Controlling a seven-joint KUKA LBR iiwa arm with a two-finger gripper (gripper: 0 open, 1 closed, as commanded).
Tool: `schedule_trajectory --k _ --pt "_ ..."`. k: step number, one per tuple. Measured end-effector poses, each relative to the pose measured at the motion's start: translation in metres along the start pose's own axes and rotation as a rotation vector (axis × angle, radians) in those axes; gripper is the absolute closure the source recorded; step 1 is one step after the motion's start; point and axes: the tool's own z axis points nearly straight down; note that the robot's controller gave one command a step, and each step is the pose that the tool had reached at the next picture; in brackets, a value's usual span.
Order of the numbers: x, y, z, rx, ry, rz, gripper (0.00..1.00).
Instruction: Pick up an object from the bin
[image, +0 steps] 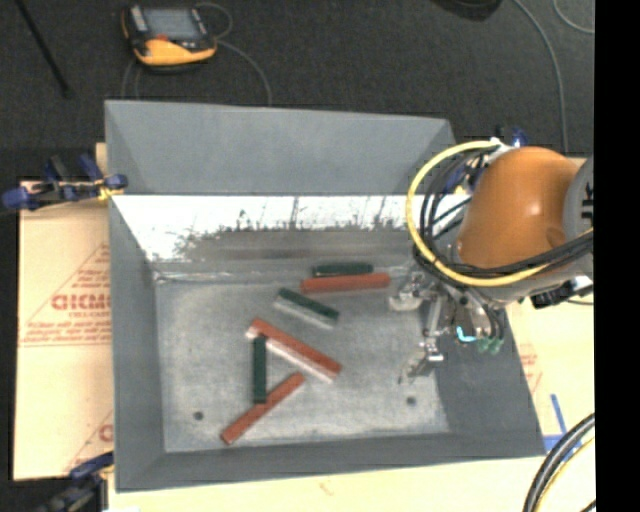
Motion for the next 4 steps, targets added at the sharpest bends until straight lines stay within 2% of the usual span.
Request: schedule_trajectory --k 1,2,3,4 --pt "-0.002 0.0 -0.004 0.001 -0.008 -0.002 0.0" --pt "-0.018 0.037 0.061 0.001 -0.012 -0.09 0.0" --pt "-0.024 0.078 0.065 -0.001 -0.006 0.037 0.0" --pt "-0.03 0.109 0.078 0.0 -0.008 -0.13 0.0"
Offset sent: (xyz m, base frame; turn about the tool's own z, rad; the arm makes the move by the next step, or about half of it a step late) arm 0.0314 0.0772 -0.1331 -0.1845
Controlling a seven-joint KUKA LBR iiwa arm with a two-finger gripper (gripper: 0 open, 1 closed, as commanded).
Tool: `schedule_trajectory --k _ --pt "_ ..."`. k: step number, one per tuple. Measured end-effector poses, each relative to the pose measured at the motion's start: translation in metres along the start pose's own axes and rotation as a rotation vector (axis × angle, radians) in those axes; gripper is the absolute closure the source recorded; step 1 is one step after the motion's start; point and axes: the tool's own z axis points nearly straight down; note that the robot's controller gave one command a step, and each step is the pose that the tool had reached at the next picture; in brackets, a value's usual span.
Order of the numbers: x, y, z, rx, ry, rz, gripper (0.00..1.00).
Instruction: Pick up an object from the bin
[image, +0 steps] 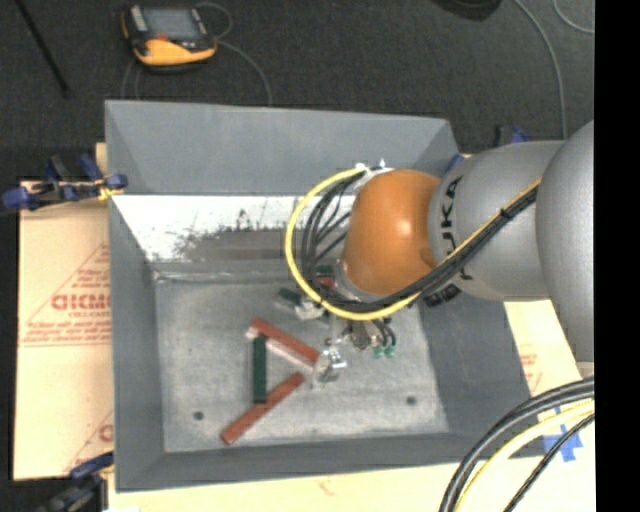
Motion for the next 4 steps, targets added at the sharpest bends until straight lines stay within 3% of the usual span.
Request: schedule_trajectory --k 1,2,4 --pt "0.0066 0.0098 0.0468 -0.001 -0.002 0.107 0.0" --pt "0.0056 0.0088 0.0413 0.0 0.0 0.112 1.0" --pt "0.0061 0.0087 0.0394 0.001 0.0 0.111 1.0"
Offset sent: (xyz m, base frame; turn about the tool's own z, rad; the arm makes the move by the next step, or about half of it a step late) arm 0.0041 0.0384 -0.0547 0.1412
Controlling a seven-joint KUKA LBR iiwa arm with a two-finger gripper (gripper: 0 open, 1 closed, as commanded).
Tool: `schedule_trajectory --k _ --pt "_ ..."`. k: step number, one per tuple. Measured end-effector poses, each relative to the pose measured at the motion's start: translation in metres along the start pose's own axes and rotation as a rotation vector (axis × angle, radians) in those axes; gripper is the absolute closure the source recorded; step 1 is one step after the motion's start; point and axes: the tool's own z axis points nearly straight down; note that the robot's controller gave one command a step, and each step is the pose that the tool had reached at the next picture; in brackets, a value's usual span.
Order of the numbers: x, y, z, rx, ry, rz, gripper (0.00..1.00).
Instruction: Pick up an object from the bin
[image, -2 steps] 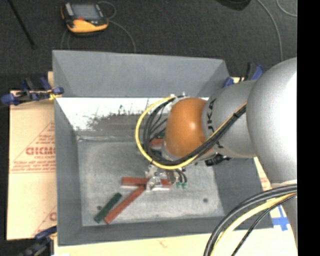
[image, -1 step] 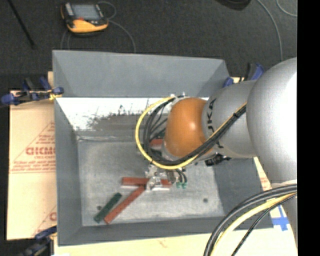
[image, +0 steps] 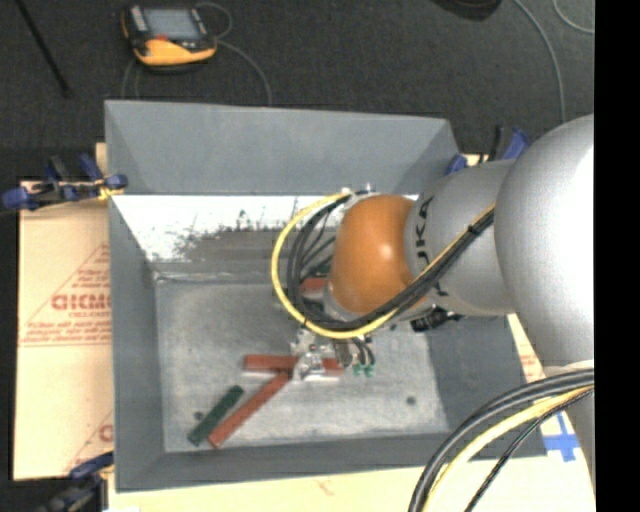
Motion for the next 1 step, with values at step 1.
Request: schedule_trajectory --k 1 --pt "0.001 -0.0002 -0.0095 0.0 0.004 0.0 1.0"
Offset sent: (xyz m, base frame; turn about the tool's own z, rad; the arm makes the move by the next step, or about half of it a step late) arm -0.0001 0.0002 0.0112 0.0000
